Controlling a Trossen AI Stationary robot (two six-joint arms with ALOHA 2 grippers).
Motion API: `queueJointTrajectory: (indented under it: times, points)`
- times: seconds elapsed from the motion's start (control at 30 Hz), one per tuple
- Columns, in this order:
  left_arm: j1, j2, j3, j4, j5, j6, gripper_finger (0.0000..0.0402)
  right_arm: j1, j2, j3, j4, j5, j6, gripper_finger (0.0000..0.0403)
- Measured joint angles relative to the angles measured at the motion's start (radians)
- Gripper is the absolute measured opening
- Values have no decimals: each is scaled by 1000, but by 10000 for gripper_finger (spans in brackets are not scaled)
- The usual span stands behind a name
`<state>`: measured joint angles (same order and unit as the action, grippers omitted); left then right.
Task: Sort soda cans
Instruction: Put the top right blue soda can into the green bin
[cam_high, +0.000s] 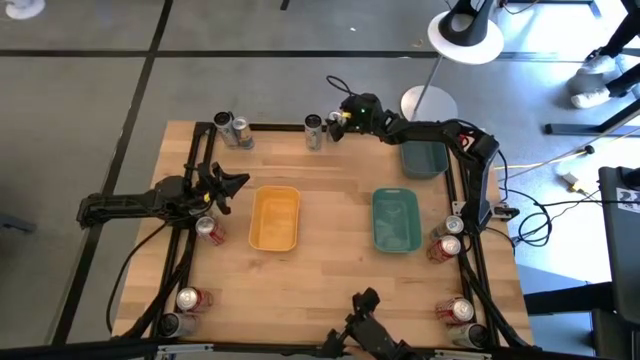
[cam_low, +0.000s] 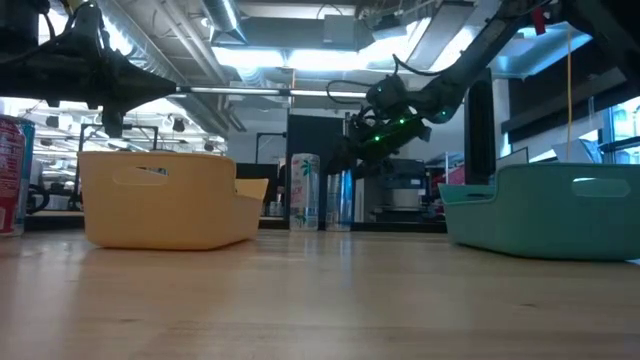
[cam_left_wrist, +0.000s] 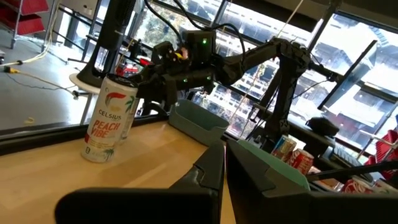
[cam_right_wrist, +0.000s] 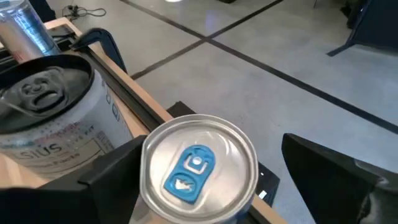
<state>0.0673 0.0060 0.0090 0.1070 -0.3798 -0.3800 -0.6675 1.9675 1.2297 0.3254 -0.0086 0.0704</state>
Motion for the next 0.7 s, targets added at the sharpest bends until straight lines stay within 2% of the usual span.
queueJointTrajectory:
  times: [0.4,0.57,0.7]
  points:
    - [0,0,0,0,0,13,11,1,0,1,-10,-3,-19,219]
    - [0,0,0,0,0,13,11,1,-45,0,-85,5,-26,218]
    - [0,0,0,0,0,13,11,7,-138,-1,-148,48,-50,221]
